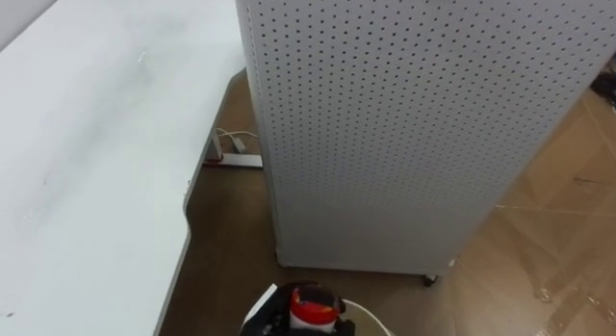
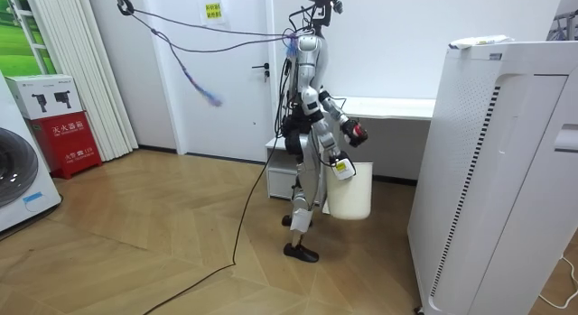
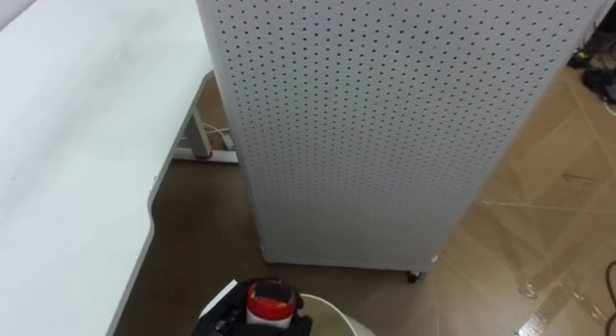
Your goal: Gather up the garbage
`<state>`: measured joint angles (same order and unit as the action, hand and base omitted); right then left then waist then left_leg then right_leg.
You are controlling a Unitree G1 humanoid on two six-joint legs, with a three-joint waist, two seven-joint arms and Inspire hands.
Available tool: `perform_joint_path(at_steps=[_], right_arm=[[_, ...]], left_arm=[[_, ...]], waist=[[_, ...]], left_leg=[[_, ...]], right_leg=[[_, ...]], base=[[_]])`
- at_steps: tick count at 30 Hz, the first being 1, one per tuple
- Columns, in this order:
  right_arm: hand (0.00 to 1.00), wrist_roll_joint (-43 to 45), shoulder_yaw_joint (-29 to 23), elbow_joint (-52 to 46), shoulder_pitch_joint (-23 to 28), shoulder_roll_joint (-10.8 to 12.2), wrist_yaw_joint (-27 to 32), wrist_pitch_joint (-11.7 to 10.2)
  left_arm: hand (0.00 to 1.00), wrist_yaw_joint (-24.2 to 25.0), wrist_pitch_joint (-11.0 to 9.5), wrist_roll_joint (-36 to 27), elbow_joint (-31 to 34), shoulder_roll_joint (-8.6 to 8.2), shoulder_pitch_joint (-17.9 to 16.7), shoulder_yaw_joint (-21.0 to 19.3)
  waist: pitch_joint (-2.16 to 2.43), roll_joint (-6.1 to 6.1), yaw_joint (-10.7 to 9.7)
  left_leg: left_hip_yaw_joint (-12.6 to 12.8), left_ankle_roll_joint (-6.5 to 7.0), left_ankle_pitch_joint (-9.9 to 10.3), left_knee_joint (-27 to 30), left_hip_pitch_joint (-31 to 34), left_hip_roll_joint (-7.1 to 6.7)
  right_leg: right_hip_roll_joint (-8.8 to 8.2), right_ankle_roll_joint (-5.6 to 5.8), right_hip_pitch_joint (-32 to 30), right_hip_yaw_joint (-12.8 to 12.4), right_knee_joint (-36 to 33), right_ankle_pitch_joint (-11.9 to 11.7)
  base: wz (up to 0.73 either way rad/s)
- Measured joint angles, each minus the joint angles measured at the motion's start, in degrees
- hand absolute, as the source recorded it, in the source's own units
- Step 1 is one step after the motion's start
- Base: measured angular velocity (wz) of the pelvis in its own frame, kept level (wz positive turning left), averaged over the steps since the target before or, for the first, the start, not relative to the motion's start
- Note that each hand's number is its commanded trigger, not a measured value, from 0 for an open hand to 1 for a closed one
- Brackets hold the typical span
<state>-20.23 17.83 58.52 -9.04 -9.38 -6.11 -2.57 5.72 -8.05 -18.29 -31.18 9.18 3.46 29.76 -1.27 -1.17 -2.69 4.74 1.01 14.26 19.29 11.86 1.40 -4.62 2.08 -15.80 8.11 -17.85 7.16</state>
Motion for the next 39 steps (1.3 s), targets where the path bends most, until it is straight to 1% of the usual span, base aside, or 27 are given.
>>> perform_joint_path(at_steps=[1, 2, 7, 13, 15, 19, 22, 25, 26, 28, 31, 36, 38, 39], right_arm=[[1.0, 0.0, 0.01, 0.0, -0.01, 0.03, 0.32, -0.07], [1.0, 0.02, 0.03, 0.01, 0.0, 0.05, 0.55, -0.08], [1.0, 0.03, 0.03, 0.02, 0.04, 0.72, 0.54, -0.08], [1.0, 0.05, 0.02, 0.0, 0.08, 1.21, 0.22, -1.08], [1.0, 0.05, 0.01, 0.01, 0.16, 1.16, 0.2, -1.13], [1.0, 0.52, 0.04, 0.04, 0.69, 1.14, -0.14, -1.29], [1.0, 0.55, 1.25, 0.77, 0.99, 0.97, -0.43, -1.26], [1.0, 0.46, 1.11, 1.11, 1.25, 0.39, -0.17, -1.29], [1.0, 0.39, 1.07, 1.1, 1.17, 0.31, -0.42, -1.46], [1.0, 0.28, 1.06, 1.1, 1.19, 0.36, -0.61, -1.67], [1.0, 0.57, 1.03, 1.09, 1.22, 0.36, -0.73, -1.68], [1.0, 0.52, 1.09, 1.09, 1.52, 0.56, -1.05, -1.67], [1.0, 0.43, 1.17, 1.08, 1.69, 0.55, -1.09, -1.68], [1.0, 0.45, 1.15, 1.02, 1.83, 0.55, -1.09, -1.68]], left_arm=[[0.2, 0.02, 0.25, 0.04, -0.11, 0.02, -0.37, 0.53], [0.0, 0.08, 0.35, 0.07, -0.38, -0.16, -0.69, 0.89], [0.0, 1.27, 0.47, 0.49, -2.08, -0.88, -1.16, 1.02], [0.0, 1.52, 0.46, 1.14, -2.56, -0.85, -1.18, 1.65], [0.0, 1.79, 0.46, 1.65, -2.57, -0.79, -1.18, 1.95], [0.0, 1.87, 0.41, 3.21, -2.68, -0.78, -1.14, 1.93], [0.0, 1.77, 0.32, 3.87, -3.76, -0.8, -1.02, 2.1], [0.0, 1.69, 0.32, 4.04, -3.75, -0.42, -0.98, 2.04], [0.0, 1.62, 0.32, 4.11, -3.75, -0.27, -0.97, 2.02], [0.0, 1.5, 0.32, 4.28, -3.71, -0.28, -0.94, 1.91], [0.0, 1.5, 0.32, 4.43, -3.42, -0.66, -0.75, 1.92], [0.0, 1.44, 0.3, 7.95, -2.85, -1.49, -0.73, 2.06], [0.0, 1.19, 0.26, 9.03, -0.92, -1.21, -0.75, 1.98], [0.0, 1.11, 0.26, 9.53, -0.27, -1.17, -0.8, 1.9]], waist=[[-0.1, -0.15, 0.01], [-0.2, -0.22, 0.08], [-0.53, -0.19, -0.08], [-0.94, 0.41, -0.14], [-1.01, 0.53, -0.25], [-1.0, 0.56, -0.59], [-0.98, 0.56, -0.62], [-0.87, 0.69, -1.15], [-0.79, 0.78, -1.6], [-0.74, 0.87, -1.83], [-0.71, 0.88, -1.94], [-0.56, 0.83, -1.9], [-0.48, 0.78, -1.81], [-0.35, 0.74, -1.83]], left_leg=[[0.08, 0.0, 0.0, 0.15, 0.52, 0.01], [0.37, 0.03, -0.01, 0.21, 0.94, 0.01], [0.57, 0.19, -0.11, 0.66, 2.2, -0.11], [0.71, 0.19, -0.11, 1.84, 3.82, -0.11], [0.72, 0.18, -0.09, 1.72, 3.88, -0.11], [0.81, 0.17, -0.09, 1.44, 3.73, -0.09], [1.13, 0.17, -0.1, 1.55, 3.48, -0.11], [1.31, 0.18, -0.1, 1.57, 3.38, -0.12], [1.36, 0.18, -0.1, 1.56, 3.26, -0.12], [1.64, 0.18, -0.1, 1.42, 2.81, -0.1], [2.19, 0.18, -0.1, 1.39, 2.45, -0.06], [2.26, 0.18, -0.1, 1.27, 1.38, -0.06], [2.25, 0.18, -0.1, 0.95, 0.54, -0.11], [2.25, 0.18, -0.1, 0.87, 0.42, -0.13]], right_leg=[[-0.08, -0.01, -0.54, -0.02, -0.12, -0.01], [-0.21, -0.01, -1.29, -0.17, -0.76, 0.0], [-0.42, -0.02, -3.0, -0.29, -1.98, 0.0], [-0.48, -0.19, -4.6, -0.64, -2.94, 0.11], [-0.43, -0.23, -4.56, -0.62, -2.89, 0.14], [-0.34, -0.3, -4.46, -0.7, -2.83, 0.18], [-0.34, -0.3, -4.47, -0.93, -2.82, 0.19], [-0.38, -0.28, -4.46, -1.04, -2.83, 0.2], [-0.37, -0.28, -4.41, -1.05, -2.87, 0.2], [-0.3, -0.28, -4.21, -1.31, -2.9, 0.2], [-0.25, -0.29, -4.07, -1.74, -2.92, 0.18], [-0.23, -0.31, -2.94, -1.66, -2.74, 0.17], [-0.24, -0.28, -2.22, -1.73, -2.64, 0.18], [-0.24, -0.26, -2.07, -1.77, -2.61, 0.2]], base=[[0.0], [-0.04], [-0.01], [0.0], [0.0], [0.0], [-0.04], [0.0], [0.0], [-0.08], [-0.08], [0.0], [0.0], [0.0]])
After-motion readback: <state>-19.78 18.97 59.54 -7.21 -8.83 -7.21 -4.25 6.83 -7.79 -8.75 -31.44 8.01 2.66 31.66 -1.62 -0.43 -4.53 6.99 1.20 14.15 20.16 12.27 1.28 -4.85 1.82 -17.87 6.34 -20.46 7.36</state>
